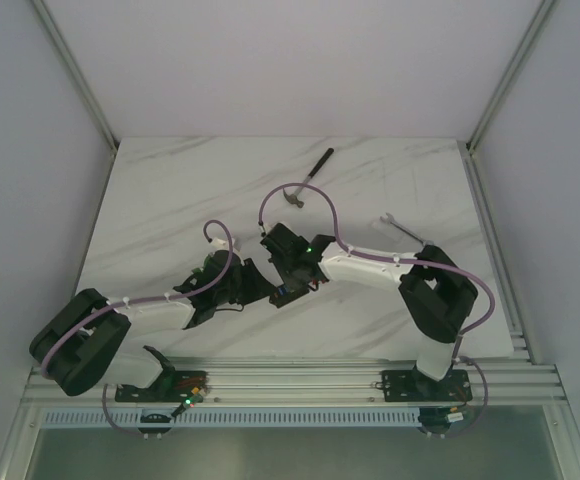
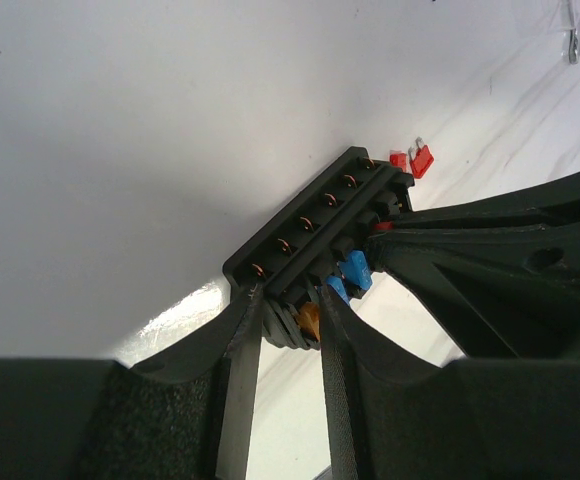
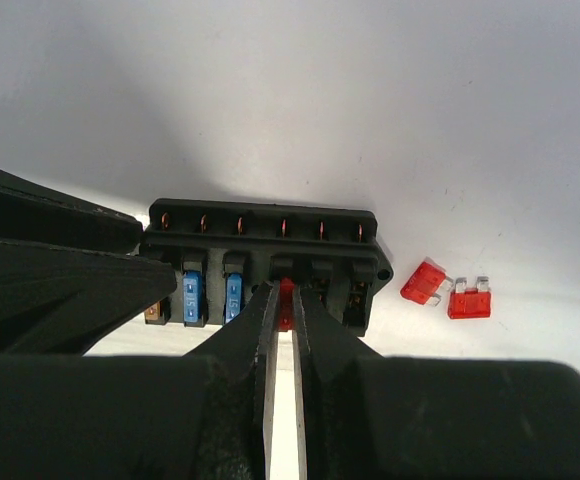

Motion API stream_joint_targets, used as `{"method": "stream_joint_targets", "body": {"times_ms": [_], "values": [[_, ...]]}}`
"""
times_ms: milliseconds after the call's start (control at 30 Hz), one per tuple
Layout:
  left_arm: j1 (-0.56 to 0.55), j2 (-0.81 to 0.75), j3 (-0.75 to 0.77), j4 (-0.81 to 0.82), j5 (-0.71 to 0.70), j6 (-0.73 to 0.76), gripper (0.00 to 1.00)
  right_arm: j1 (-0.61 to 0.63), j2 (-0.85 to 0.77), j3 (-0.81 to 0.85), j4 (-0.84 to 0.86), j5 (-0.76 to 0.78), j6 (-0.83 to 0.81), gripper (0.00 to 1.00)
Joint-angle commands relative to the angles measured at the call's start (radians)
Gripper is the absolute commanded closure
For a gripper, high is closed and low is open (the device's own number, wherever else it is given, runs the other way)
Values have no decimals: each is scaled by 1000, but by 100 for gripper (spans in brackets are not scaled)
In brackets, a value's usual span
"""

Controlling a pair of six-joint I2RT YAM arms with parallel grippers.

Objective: Snap on the fuse box
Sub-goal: Install the fuse at the fuse box base.

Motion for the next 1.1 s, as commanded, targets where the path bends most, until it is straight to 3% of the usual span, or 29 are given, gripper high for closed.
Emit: {"method": "stream_joint_targets", "body": {"times_ms": [0, 267, 1067], "values": [[12, 27, 3, -89, -24, 13, 63, 12, 190, -88, -191, -14, -34, 100], [12, 28, 5, -89, -22, 16, 63, 52, 176, -27, -194, -11, -20, 100], [12, 16, -6, -87, -24, 14, 63, 50, 364, -75, -196, -43, -26, 100]]}}
